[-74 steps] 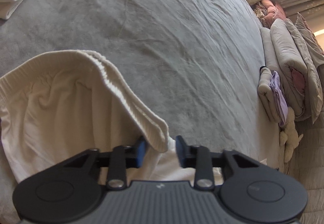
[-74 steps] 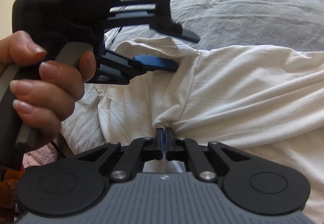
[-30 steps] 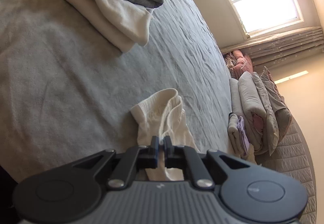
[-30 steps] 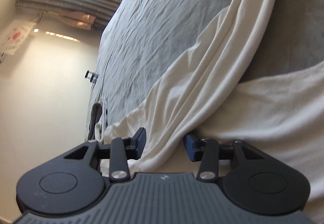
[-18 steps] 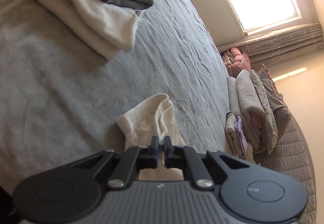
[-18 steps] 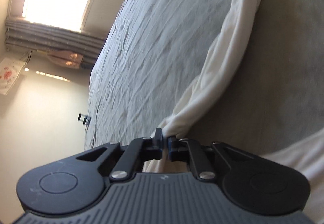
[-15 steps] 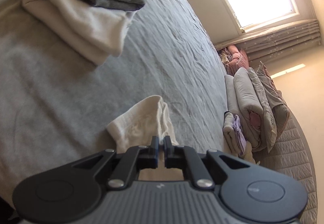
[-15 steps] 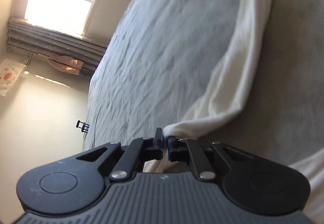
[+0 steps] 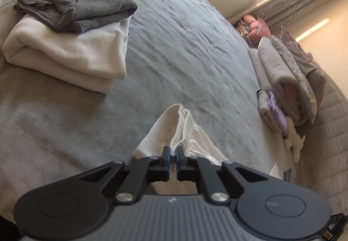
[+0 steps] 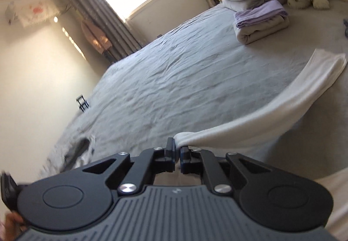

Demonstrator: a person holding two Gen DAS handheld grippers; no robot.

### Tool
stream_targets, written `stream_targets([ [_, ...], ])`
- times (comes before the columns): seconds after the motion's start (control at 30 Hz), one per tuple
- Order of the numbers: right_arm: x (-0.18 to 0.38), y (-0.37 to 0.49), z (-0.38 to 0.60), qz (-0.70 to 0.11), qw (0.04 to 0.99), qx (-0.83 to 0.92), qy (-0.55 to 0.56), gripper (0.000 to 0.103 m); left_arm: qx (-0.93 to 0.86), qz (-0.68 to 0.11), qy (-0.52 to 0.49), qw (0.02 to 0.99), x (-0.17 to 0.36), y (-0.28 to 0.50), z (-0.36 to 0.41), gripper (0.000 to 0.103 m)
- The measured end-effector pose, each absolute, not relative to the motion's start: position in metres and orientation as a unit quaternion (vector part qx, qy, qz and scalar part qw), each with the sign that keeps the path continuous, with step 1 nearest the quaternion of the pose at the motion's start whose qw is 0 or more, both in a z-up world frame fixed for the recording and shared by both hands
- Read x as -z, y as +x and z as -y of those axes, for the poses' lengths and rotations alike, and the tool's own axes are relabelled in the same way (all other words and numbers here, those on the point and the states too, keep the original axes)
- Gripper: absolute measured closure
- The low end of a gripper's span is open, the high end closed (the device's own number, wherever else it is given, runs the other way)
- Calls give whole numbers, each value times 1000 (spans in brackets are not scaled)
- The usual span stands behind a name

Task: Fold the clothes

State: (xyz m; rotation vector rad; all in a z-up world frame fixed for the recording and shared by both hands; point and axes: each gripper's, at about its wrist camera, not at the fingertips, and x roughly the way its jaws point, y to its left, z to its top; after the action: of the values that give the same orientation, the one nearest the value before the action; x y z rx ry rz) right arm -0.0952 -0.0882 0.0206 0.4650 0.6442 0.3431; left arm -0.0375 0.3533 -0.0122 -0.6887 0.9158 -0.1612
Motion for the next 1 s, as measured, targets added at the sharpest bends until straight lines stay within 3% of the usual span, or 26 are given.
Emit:
stream_targets([
  [0.3,20,-125,62,-384,896,-171,142,95,33,-461,-275,843,34,-38,-350,98],
  [0.43,45,-125,58,-425,881,-162,129,95,23,-468,-262,844,39,-40,-347,94],
  [0.47,44,-125,60,-425,881,-163,131,95,19,-466,-262,845,37,-42,-348,89],
  [0.57,35,-126,64,-430,877,-168,131,89,9,-451,-266,852,27,-51,-350,72],
  [0.63,25,-127,69,-431,878,-168,125,74,7,-435,-265,860,17,-58,-348,67],
  [0.7,14,-130,77,-423,884,-164,114,67,19,-425,-257,868,7,-62,-341,67],
  [1.0,-10,-101,120,-405,900,-122,104,67,115,-432,-200,872,-14,-50,-271,63],
])
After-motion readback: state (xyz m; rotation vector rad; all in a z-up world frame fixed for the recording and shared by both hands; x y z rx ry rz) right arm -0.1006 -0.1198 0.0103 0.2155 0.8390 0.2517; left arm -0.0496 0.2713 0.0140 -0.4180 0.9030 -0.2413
